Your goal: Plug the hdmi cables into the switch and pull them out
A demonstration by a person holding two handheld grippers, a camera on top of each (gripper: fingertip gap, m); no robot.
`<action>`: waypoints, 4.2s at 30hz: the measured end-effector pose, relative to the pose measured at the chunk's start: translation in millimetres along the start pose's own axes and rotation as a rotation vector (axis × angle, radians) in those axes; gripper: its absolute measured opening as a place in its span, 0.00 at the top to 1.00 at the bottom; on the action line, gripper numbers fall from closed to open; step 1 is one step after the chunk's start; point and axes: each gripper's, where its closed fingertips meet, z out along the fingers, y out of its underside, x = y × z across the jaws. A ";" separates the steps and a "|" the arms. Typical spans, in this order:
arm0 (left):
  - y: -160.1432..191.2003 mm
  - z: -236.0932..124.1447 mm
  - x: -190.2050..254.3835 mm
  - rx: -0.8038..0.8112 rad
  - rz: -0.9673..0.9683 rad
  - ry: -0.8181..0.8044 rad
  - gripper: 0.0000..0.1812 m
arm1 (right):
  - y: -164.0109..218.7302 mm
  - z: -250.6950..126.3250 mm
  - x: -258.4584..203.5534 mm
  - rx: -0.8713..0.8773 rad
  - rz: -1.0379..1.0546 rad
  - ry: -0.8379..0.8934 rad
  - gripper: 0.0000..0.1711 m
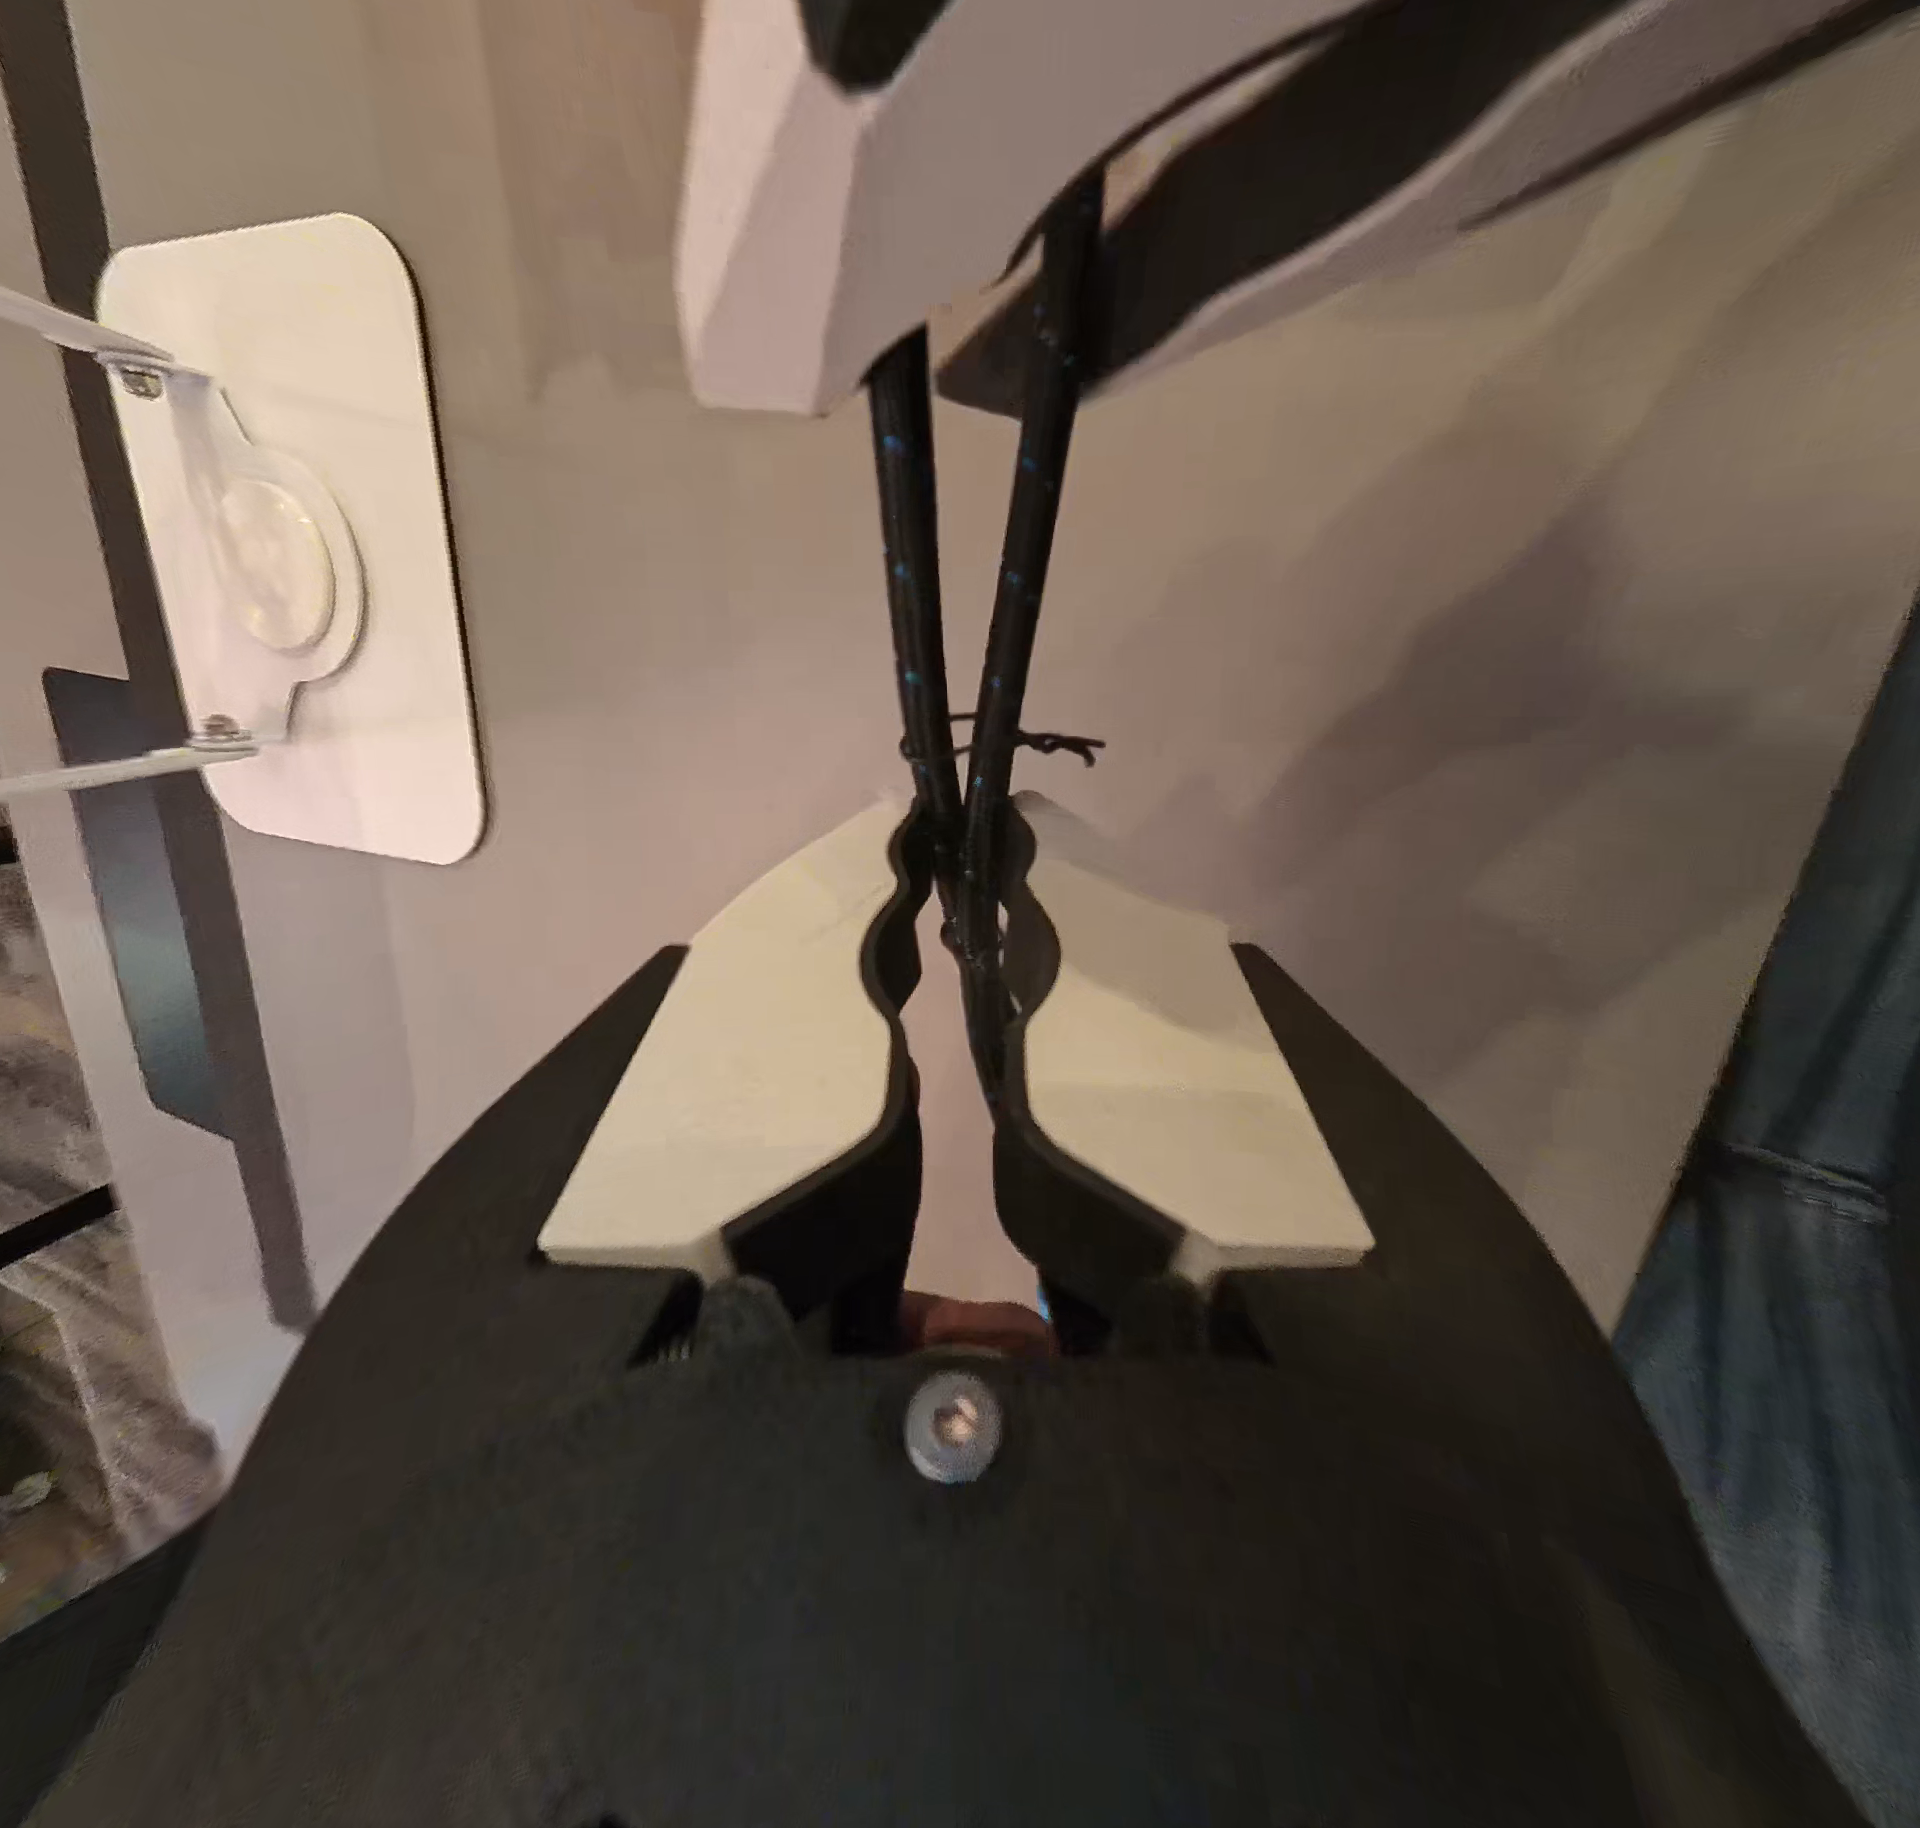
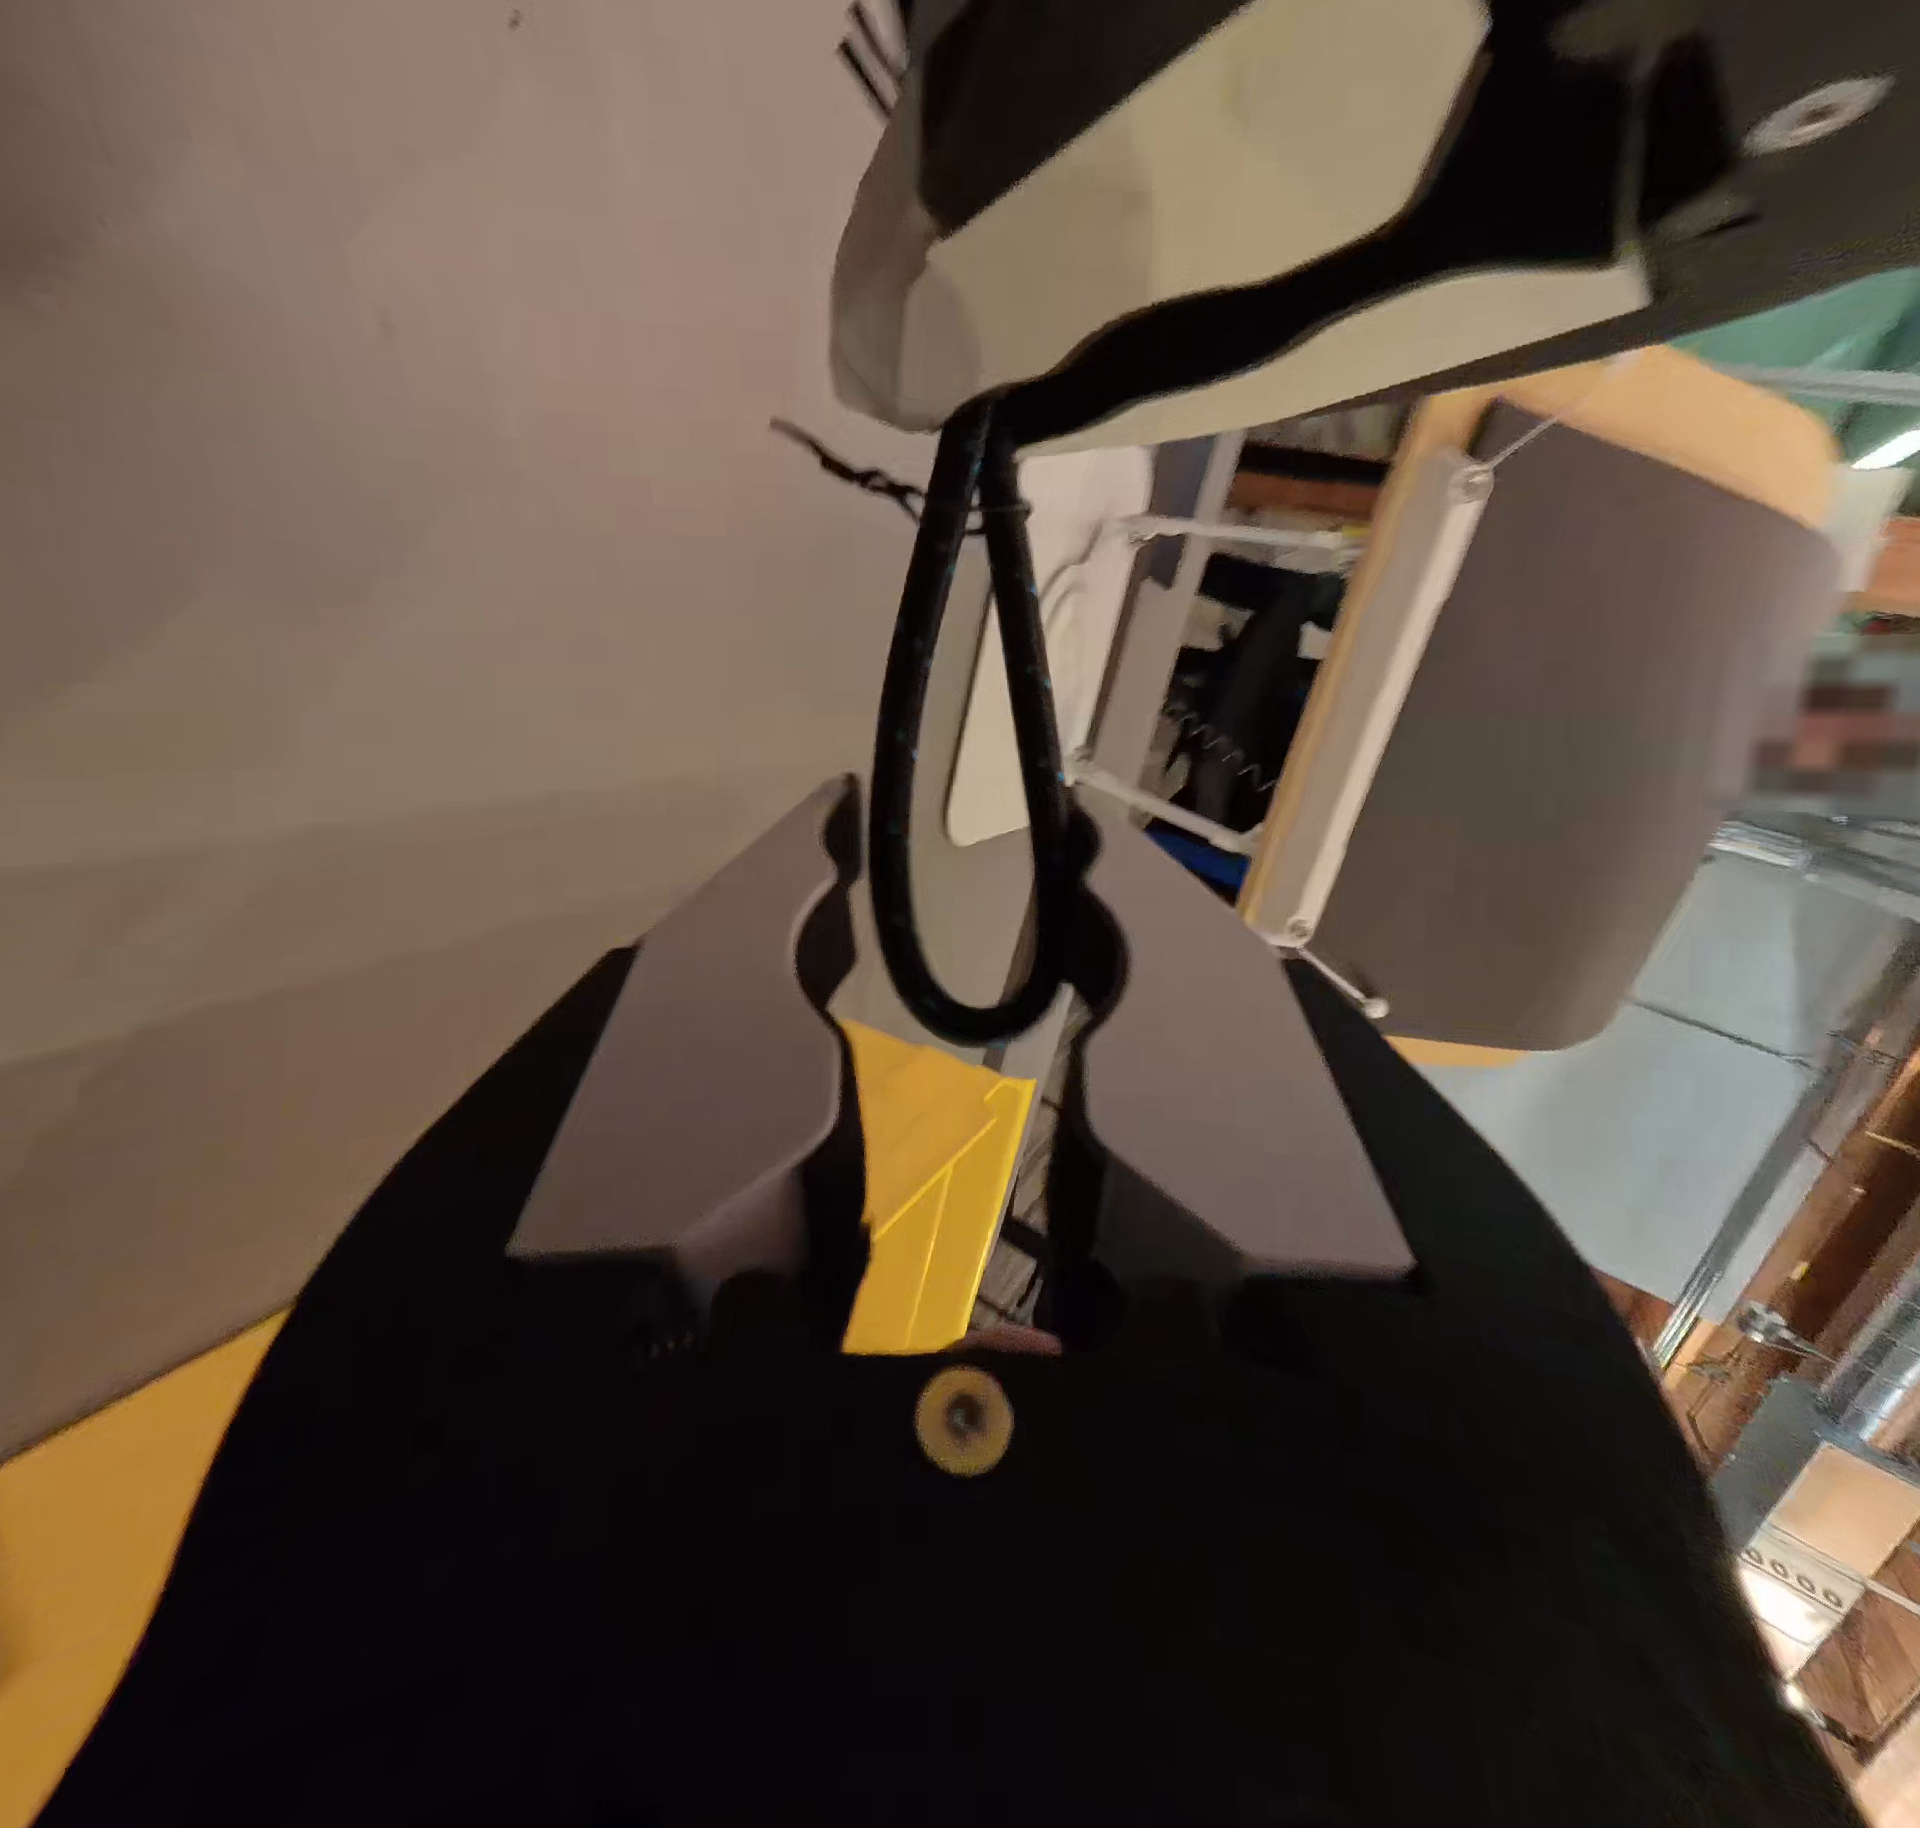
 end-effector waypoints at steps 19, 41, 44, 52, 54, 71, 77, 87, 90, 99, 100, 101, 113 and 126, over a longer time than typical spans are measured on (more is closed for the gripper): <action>-15.0 0.0 -3.1 0.132 0.153 -0.157 0.95 | -1.2 2.1 -12.0 0.065 0.140 -0.027 0.95; -55.7 -18.0 -12.8 0.286 0.247 -0.413 0.93 | -2.4 -11.7 14.1 0.060 0.095 0.163 0.94; -55.6 -16.2 -13.4 0.300 0.209 -0.418 0.93 | -1.3 -9.3 12.7 0.065 0.084 0.125 0.92; -50.3 -22.9 -29.4 0.340 0.134 -0.486 0.93 | 14.5 -20.6 21.6 0.011 0.126 0.157 0.70; -45.1 -26.3 -36.2 0.362 0.074 -0.497 0.93 | 26.6 -28.0 24.9 0.006 0.191 0.155 0.73; -64.5 -114.7 -46.8 0.785 -0.029 -0.718 0.93 | -41.9 -86.3 79.7 1.150 1.387 -0.329 0.83; -71.6 -127.7 -37.8 0.819 0.041 -0.779 0.93 | -44.8 -96.4 84.1 1.316 1.490 -0.427 0.95; -69.2 -124.5 -38.7 0.775 -0.056 -0.744 0.93 | -38.8 -91.1 84.1 0.995 1.194 -0.077 1.00; -68.8 -116.3 -36.8 0.776 -0.197 -0.563 0.93 | -30.9 -88.0 83.7 0.699 0.840 0.166 1.00; -77.0 -106.7 -21.4 0.799 -0.480 -0.124 0.93 | -22.8 -94.0 76.7 0.230 -0.011 0.473 1.00; -78.0 -106.1 -19.9 0.802 -0.499 -0.094 0.93 | -22.3 -93.7 75.6 0.210 -0.051 0.483 1.00; -78.6 -105.2 -18.6 0.803 -0.514 -0.068 0.93 | -22.5 -93.1 73.7 0.192 -0.099 0.493 1.00; -74.6 -98.1 -21.2 0.855 -0.599 -0.017 0.93 | -17.9 -84.4 51.5 0.338 0.064 0.213 0.82; -70.7 -134.2 -26.4 0.963 -0.179 -0.541 0.93 | -35.8 -111.0 82.5 1.176 1.454 -0.339 0.85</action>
